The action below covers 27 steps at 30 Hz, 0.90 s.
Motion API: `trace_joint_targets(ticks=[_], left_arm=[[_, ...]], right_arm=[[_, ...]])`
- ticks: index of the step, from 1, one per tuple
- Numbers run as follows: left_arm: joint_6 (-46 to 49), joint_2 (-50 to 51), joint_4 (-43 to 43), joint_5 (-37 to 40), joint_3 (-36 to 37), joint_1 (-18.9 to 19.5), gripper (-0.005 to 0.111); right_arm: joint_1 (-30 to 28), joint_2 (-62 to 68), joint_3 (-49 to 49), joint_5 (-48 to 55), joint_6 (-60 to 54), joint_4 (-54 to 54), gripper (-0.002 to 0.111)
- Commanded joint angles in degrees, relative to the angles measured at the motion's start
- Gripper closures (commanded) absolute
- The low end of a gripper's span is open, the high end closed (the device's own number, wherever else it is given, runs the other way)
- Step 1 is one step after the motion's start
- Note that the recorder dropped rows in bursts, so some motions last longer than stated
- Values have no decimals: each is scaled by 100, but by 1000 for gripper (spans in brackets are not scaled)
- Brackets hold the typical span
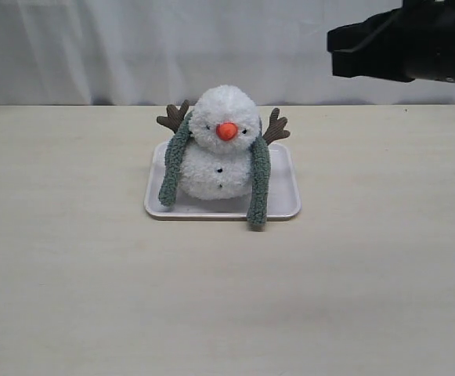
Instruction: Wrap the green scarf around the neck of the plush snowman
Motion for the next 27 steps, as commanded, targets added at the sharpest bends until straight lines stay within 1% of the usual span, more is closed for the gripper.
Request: trace_joint_targets(ticks=[1,6,9,12,15,17,19,21,24,27], left_arm=[[-24,-11,-37,-103,9,-10,107],[-24,-11,-37,-81,9,-10,107],[-24,-11,-37,-81,9,-10,107],[-24,-11,-37,-81,9,-10,107],[-24,-11,-37,-81,9,-10,107],[-24,-11,-37,-81,9,-10,107],[-24,-11,-37,-81,9,-10,107],[-24,-11,-37,-81,9,-10,107],[-24,-11,-37,-81,9,-10,107],[-24,-11,-37,-81,9,-10,107]], right_arm=[[-3,-907,561,-705,-82,30,104],[-3,-2009,1311,-1215,19,57,104],[-3,-3037,1977,-1509,19,198,104],[-3,-3779,2615,-1577,19,198,104],[-3,-4736,3377,-1577,333,491,104],[-3,-5129,3742,-1577,584,623,104],[-3,-5603,4108,-1577,1202,1080,104],[-3,-5975,4332,-1577,1680,1127,104],[-3,-6330,4459,-1577,1689,1127,104],[-3,-6533,4447,-1951,1521,1034,104]])
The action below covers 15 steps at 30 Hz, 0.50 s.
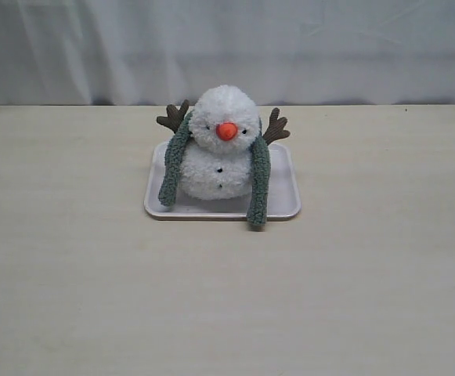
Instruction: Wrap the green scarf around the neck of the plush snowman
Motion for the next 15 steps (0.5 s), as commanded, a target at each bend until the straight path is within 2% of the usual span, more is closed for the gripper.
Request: trace_joint_targets(ticks=[1,11,15], left_arm=[[-24,-11,-26,-81,9,-10,107],[-24,-11,-26,-81,9,-10,107],[-24,-11,-26,-81,9,-10,107]], right_arm=[[-3,-246,12,-487,-127,-49,104],[-3,-322,40,-722,-217,-67,104],[-3,-343,174,-628,261,-1020,104]])
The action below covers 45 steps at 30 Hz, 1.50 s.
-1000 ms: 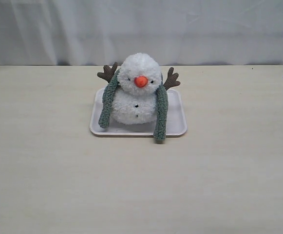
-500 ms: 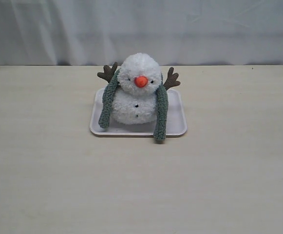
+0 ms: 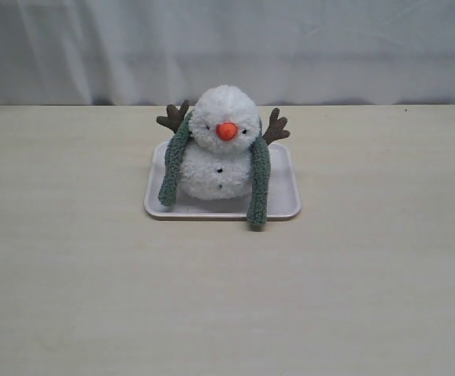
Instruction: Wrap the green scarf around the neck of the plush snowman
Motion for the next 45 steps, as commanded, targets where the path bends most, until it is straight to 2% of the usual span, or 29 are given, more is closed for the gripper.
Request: trace_joint_targets(ticks=[1,3,9,11,13,21,28,34,45], left_arm=[[-24,-11,-26,-81,9,-10,107],[-24,-11,-26,-81,9,-10,107],[-24,-11,-26,-81,9,-10,107],[-24,-11,-26,-81,9,-10,107],[-24,-11,-26,-81,9,-10,107],[-24,-11,-26,-81,9,-10,107],[-24,-11,-26,-81,9,-10,107],[-24,-11,-26,-81,9,-10,107],[-24,-11,-16,-83,9,-10,107]], right_arm=[[-3,-69,172,94,752,-1341,104],[-3,-91,199,0,1806,-2460,104],[-3,-104,383,-826,6403,-6552,104],[-3,-104,598,-1401,7426,-7814,104],[-3,-104,838,-1970,7970,-8702,104],[-3,-104,1166,-2952,8069,-8826,104],[-31,-115,1166,-2993,7816,-9320,104],[-663,-997,1166,-2220,7953,-9919,104],[-699,-1093,1166,-1960,7565,-9700,104]])
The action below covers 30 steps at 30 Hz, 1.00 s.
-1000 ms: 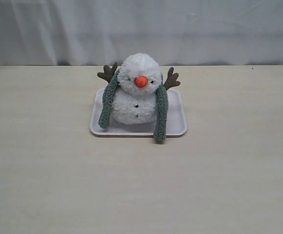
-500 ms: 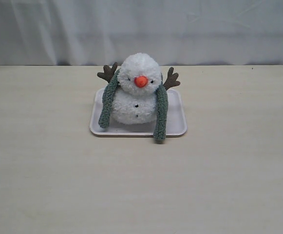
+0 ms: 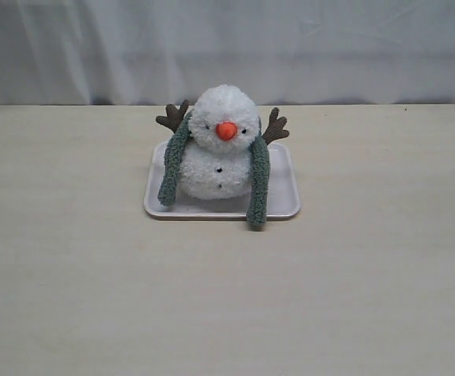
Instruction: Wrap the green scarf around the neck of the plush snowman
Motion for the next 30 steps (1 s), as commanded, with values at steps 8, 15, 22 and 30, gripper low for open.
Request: trace_joint_targets(ticks=[8,15,22,30], left_arm=[[-24,-11,-16,-71,9,-10,107],[-24,-11,-16,-71,9,-10,107],[-24,-11,-16,-71,9,-10,107],[-24,-11,-16,-71,9,-10,107]], right_arm=[[-35,-27,20,1625,-952,237,104],[-35,-27,20,3828,-829,237,104],[-35,-27,20,4001,-768,237,104],[-35,-27,20,4055,-710,237,104]])
